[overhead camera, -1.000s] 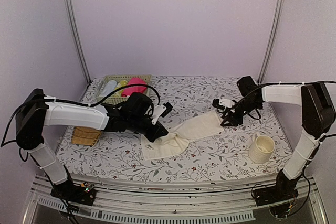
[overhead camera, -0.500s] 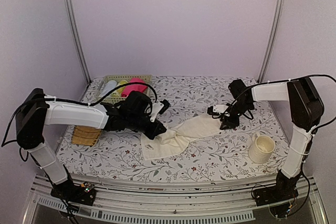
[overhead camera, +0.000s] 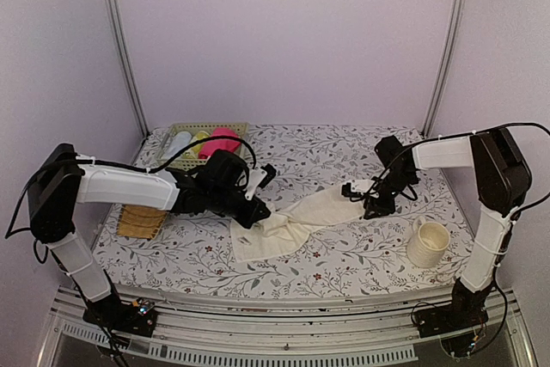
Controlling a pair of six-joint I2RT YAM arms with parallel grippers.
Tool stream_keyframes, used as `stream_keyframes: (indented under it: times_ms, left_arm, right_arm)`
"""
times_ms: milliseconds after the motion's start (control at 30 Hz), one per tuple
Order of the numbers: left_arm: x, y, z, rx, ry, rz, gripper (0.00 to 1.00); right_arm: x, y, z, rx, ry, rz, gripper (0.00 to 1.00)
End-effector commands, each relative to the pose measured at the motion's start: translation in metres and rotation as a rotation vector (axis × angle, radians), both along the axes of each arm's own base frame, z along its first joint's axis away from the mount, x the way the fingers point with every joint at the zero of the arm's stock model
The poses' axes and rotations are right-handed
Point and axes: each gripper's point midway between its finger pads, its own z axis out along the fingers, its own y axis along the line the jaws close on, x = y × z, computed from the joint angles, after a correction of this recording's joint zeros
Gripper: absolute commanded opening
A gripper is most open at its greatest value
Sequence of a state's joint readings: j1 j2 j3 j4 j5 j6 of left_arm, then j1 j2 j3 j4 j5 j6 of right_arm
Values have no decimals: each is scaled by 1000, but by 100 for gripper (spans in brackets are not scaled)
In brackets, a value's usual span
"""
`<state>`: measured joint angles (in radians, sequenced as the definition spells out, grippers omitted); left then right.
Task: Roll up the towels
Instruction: Pick up the towel from the center of the board.
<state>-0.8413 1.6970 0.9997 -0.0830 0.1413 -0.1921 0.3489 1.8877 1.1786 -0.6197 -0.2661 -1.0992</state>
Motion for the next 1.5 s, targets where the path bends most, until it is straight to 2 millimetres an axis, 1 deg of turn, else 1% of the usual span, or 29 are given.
stream_keyframes:
  times_ms: [0, 133, 233, 267, 333, 367, 433, 500, 567, 667, 700, 767, 800, 833, 867, 900, 967, 1100, 1167, 1233, 1333, 1467]
  left_arm:
    - [8, -1, 2, 1, -5, 9, 0]
    - [6, 1, 0, 6, -2, 9, 0]
    - [6, 1, -1, 5, -2, 7, 0]
    - [6, 0, -1, 3, 0, 5, 0]
    - [6, 0, -3, 4, 3, 4, 0]
    - [6, 0, -3, 5, 1, 5, 0]
    - [6, 2, -3, 10, -2, 9, 0]
    - [7, 5, -1, 13, -8, 18, 0]
    - [9, 11, 3, 11, -18, 32, 0]
    - [14, 25, 11, 12, -37, 72, 0]
    - [15, 30, 15, 7, -44, 86, 0]
    - [17, 42, 22, -7, -54, 116, 8]
    - [20, 50, 25, -15, -60, 140, 18]
    - [20, 58, 27, -22, -63, 162, 25]
    - [21, 66, 31, -34, -71, 186, 32]
    - [21, 73, 30, -46, -64, 206, 36]
    - [19, 85, 26, -81, -39, 229, 42]
    - [11, 102, 1, -146, 63, 277, 48]
    - [8, 105, -10, -184, 117, 288, 49]
    - [9, 104, -14, -220, 151, 283, 51]
    - [21, 107, -22, -217, 155, 314, 52]
    - [40, 100, -24, -291, 152, 306, 53]
  right_arm:
    - [0, 5, -6, 0, 20, 5, 39]
    - [3, 6, -11, -5, 11, -6, 39]
    - [10, 7, -16, -28, -19, -32, 35]
    - [13, 7, -17, -35, -28, -48, 32]
    - [18, 9, -17, -36, -35, -74, 21]
    - [19, 9, -17, -39, -33, -85, 14]
    - [18, 6, -13, -45, -29, -112, 7]
    - [21, 5, 1, -38, -58, -128, 3]
    - [21, 6, 22, -12, -88, -136, 3]
    - [14, 8, 44, 30, -82, -158, 3]
    - [20, 11, 59, 58, -105, -167, 3]
    - [29, 14, 81, 119, -122, -208, 3]
    - [36, 16, 93, 158, -129, -234, 3]
    - [40, 17, 100, 192, -122, -265, 3]
    - [45, 17, 107, 219, -121, -287, 3]
    - [51, 16, 110, 239, -115, -315, 3]
    - [62, 13, 110, 261, -102, -372, 3]
    - [80, 0, 95, 279, -86, -477, 2]
    - [82, -3, 89, 276, -83, -508, 3]
    - [79, -5, 86, 268, -76, -513, 3]
    - [75, -6, 87, 272, -85, -509, 3]
    - [72, -4, 84, 280, -66, -507, 3]
